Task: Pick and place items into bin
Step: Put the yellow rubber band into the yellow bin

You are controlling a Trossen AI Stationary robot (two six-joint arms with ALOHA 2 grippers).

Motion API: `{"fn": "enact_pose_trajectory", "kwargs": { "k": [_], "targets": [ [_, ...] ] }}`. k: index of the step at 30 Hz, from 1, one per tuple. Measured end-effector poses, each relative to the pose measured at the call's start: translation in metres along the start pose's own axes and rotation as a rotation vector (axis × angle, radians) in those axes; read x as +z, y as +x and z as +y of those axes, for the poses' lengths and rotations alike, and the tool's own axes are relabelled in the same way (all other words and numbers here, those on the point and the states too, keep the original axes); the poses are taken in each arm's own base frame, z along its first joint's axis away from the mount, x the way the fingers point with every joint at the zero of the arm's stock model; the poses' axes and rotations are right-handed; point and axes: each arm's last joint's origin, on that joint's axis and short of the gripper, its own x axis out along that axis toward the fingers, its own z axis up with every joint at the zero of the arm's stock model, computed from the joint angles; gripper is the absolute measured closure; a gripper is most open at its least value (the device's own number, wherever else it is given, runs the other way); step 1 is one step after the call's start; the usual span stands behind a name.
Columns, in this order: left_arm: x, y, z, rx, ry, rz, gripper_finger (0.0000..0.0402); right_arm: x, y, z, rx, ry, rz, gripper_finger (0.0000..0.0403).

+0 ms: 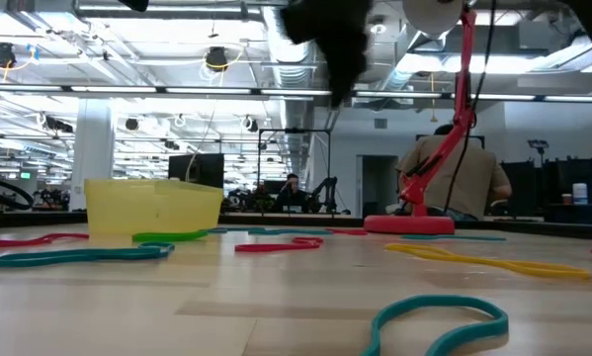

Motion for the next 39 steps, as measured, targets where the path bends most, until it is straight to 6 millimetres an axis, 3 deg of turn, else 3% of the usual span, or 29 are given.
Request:
{"fn": "enact_pose_trajectory", "kwargs": {
  "k": [3, 8, 11, 15, 22, 27, 33, 39],
  "targets": [
    [0.0, 0.0, 0.0, 0.0, -0.004, -0.005, 0.0335, -0.024, -0.017, 0.018, -0.006, 0.081, 0.05, 0.0332],
    [0.0, 0.001, 0.0, 0.0, -0.02, -0.001, 0.0335, -0.072, -0.048, 0.06, 0.127, -0.037, 0.049, 0.0332],
    [0.0, 0.0, -0.001, -0.014, -0.033, -0.003, 0.0335, -0.097, -0.049, 0.086, 0.111, -0.047, 0.045, 0.0332],
    [0.0, 0.0, -0.001, -0.028, -0.037, -0.007, 0.0335, -0.141, -0.053, 0.103, 0.042, 0.008, 0.066, 0.0332],
    [0.001, 0.0, -0.001, -0.029, -0.097, -0.011, 0.0335, -0.212, -0.006, 0.124, 0.034, 0.173, 0.206, 0.0332],
    [0.001, 0.001, -0.001, -0.029, -0.147, -0.01, 0.0335, -0.246, 0.035, 0.147, 0.146, 0.198, 0.244, 0.0332],
    [0.001, 0.001, -0.001, -0.028, -0.164, -0.011, 0.0335, -0.263, 0.065, 0.165, 0.298, 0.225, 0.274, 0.0332],
    [0.001, 0.001, -0.001, -0.028, -0.182, -0.011, 0.0335, -0.264, 0.077, 0.165, 0.27, 0.251, 0.318, 0.0332]
  ]
}}
